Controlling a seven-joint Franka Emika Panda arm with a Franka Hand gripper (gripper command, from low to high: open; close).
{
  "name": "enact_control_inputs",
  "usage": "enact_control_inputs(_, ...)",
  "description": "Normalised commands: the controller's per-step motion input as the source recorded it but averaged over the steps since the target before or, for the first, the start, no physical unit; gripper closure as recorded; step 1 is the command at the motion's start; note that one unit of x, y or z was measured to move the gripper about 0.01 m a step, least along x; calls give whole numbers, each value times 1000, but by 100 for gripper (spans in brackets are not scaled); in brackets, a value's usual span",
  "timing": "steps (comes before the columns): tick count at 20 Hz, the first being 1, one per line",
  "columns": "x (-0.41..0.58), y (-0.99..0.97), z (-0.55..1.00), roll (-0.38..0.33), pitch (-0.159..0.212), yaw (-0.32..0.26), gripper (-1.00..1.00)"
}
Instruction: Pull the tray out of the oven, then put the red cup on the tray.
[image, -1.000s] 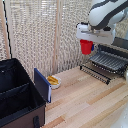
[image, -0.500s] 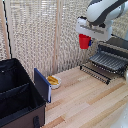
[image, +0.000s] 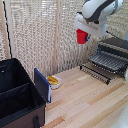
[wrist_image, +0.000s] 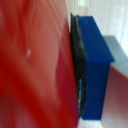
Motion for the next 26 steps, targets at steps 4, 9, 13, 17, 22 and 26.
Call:
enact_control_inputs(4,101,-712,504,48,160,-99,100)
enact_control_inputs(9,125,-733,252,34,179,-95,100)
enact_control_inputs(13,240,-824,52,37,116,-59,100)
enact_control_inputs(17,304,-857,-19,62,66,-37,100)
enact_control_inputs(22,256,-852,-2,51,89,-40,100)
enact_control_inputs(26,179,-780,-16,34,85,-46,100)
